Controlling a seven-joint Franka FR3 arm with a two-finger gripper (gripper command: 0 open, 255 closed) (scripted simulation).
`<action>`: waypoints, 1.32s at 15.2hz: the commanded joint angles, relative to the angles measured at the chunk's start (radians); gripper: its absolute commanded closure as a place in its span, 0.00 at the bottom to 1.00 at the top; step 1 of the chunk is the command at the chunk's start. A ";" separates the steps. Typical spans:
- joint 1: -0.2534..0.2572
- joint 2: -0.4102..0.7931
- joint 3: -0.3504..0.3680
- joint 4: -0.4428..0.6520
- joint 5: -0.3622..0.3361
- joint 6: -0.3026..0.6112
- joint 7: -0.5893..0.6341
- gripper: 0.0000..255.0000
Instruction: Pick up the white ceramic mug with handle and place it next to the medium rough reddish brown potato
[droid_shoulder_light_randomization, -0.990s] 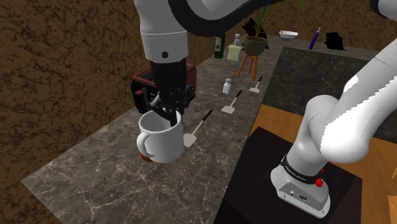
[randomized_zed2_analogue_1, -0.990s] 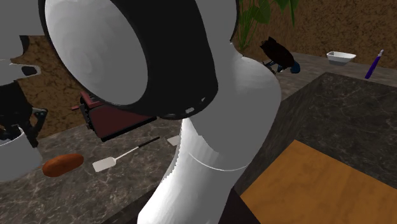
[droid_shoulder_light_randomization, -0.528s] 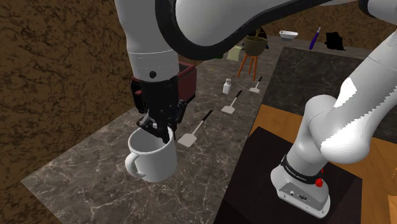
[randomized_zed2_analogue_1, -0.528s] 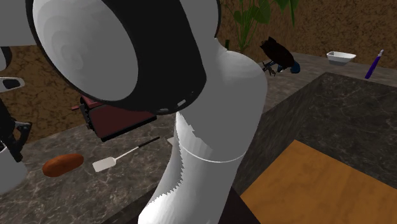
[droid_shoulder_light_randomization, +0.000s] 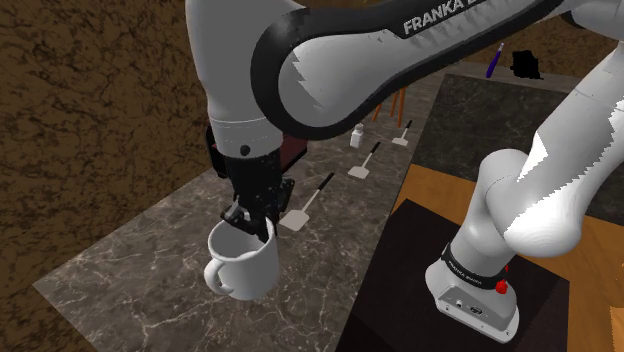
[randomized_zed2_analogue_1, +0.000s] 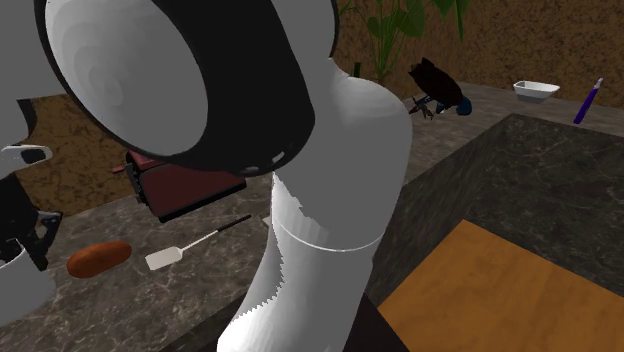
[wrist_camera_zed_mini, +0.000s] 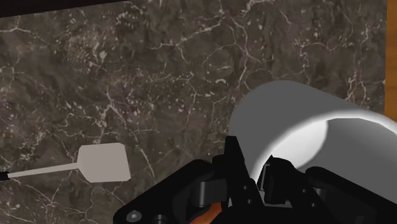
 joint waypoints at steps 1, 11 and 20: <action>0.001 0.011 0.003 -0.016 -0.002 0.027 0.002 1.00; 0.003 0.067 0.015 -0.100 -0.013 0.165 0.004 1.00; 0.005 0.120 0.021 -0.146 -0.028 0.260 0.011 1.00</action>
